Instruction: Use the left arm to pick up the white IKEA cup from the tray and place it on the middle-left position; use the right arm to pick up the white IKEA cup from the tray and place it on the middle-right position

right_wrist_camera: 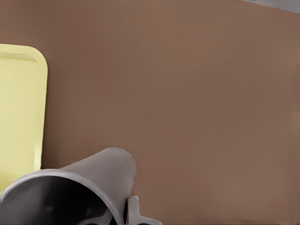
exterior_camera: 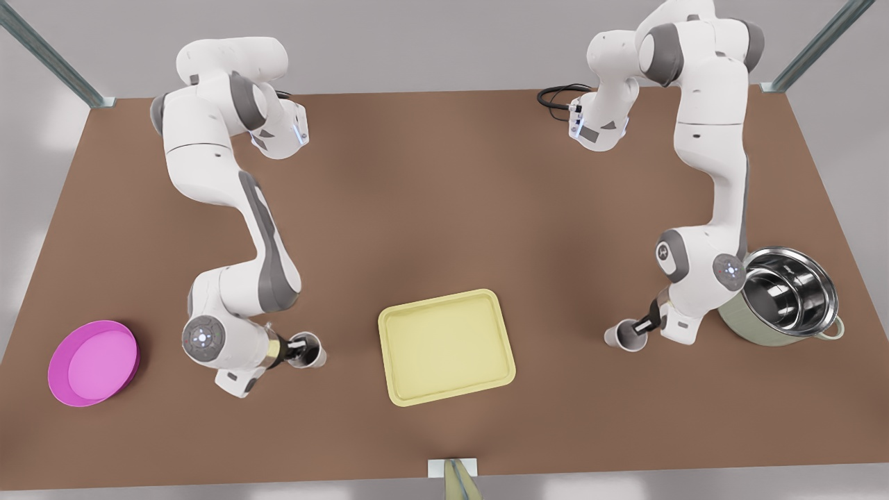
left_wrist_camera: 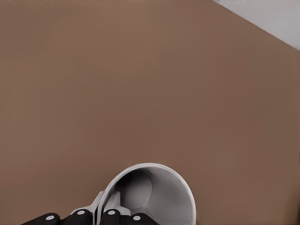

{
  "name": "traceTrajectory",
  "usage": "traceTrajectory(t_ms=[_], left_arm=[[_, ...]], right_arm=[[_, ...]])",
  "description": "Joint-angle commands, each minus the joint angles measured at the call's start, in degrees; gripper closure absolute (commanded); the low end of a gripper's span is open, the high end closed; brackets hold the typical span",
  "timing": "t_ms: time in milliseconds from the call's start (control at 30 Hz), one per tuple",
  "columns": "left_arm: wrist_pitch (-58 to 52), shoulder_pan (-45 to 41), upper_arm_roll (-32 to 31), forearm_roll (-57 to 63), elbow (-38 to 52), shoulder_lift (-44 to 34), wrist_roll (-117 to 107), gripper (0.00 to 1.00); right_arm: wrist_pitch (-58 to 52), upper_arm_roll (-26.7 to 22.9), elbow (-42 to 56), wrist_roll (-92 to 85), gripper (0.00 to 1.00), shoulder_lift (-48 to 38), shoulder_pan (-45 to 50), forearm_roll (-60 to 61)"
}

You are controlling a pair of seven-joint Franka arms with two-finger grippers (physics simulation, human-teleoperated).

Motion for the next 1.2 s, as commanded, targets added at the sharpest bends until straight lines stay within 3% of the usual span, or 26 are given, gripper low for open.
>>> traceTrajectory(t_ms=[0,67,233,533,767,800,833,867,900,933,1000,1033,1067,1100,1167], left_arm=[[5.9,0.0,0.0,-4.1,-0.8,-0.2,39.5,0.84],[13.9,0.0,-0.4,-5.5,-14.5,-7.7,41.5,0.84],[9.6,-0.5,-0.4,-5.5,-23.3,-18.5,39.4,0.84],[10.8,-2.6,-0.6,-5.2,-27.9,-16.8,37.5,0.84],[13.4,-3.1,-0.8,-6.5,-32.1,-17.8,37.1,0.83],[13.4,-3.1,-0.8,-6.5,-32.0,-17.8,37.1,0.79],[13.5,-3.1,-0.7,-6.6,-32.0,-17.8,37.1,0.48],[13.5,-3.1,-0.7,-6.6,-31.9,-17.9,37.1,0.06],[13.5,-3.1,-0.7,-6.5,-31.7,-17.9,37.4,0.0],[13.5,-3.1,-0.5,-6.2,-31.5,-18.3,37.6,0.0],[11.7,-2.8,0.2,-5.8,-30.3,-22.9,37.1,0.0],[3.8,-2.5,1.7,-3.8,-28.2,-26.3,35.8,0.0],[-11.1,-2.5,3.0,9.8,-21.2,-29.5,26.2,0.0],[-22.5,-2.5,2.8,13.1,-15.0,-31.4,23.3,0.0],[-33.5,-2.0,3.3,7.7,-6.9,-30.3,17.3,0.0]], right_arm=[[-0.5,-1.9,0.2,-25.3,0.8,-0.1,-0.1,-0.5],[0.8,-2.4,0.5,-31.7,0.8,0.0,-2.7,-0.4],[5.4,-1.8,0.4,-44.0,0.8,1.1,-8.4,-0.3],[11.8,-1.7,0.0,-58.9,0.8,5.7,-15.4,-0.5],[14.9,-2.0,0.0,-60.6,0.8,8.3,-16.5,-0.7],[17.1,-2.1,0.0,-60.9,0.79,9.0,-16.5,-2.1],[17.2,-2.1,0.0,-60.9,0.79,9.1,-16.5,-2.2],[17.2,-2.1,0.0,-60.8,0.78,9.1,-16.5,-2.2],[17.2,-2.1,0.0,-60.7,0.77,9.1,-16.5,-2.2],[17.2,-2.1,0.0,-60.4,0.71,9.1,-16.5,-2.2],[17.0,-2.1,0.0,-59.5,0.41,9.0,-16.5,-2.1],[16.8,-2.1,0.0,-59.4,0.36,9.0,-16.5,-2.1],[16.5,-2.1,0.0,-59.1,0.36,8.9,-16.5,-2.1],[15.6,-2.2,0.0,-58.9,0.34,8.4,-16.5,-2.0],[10.0,-1.9,0.1,-56.9,0.32,4.8,-16.3,-2.0]])
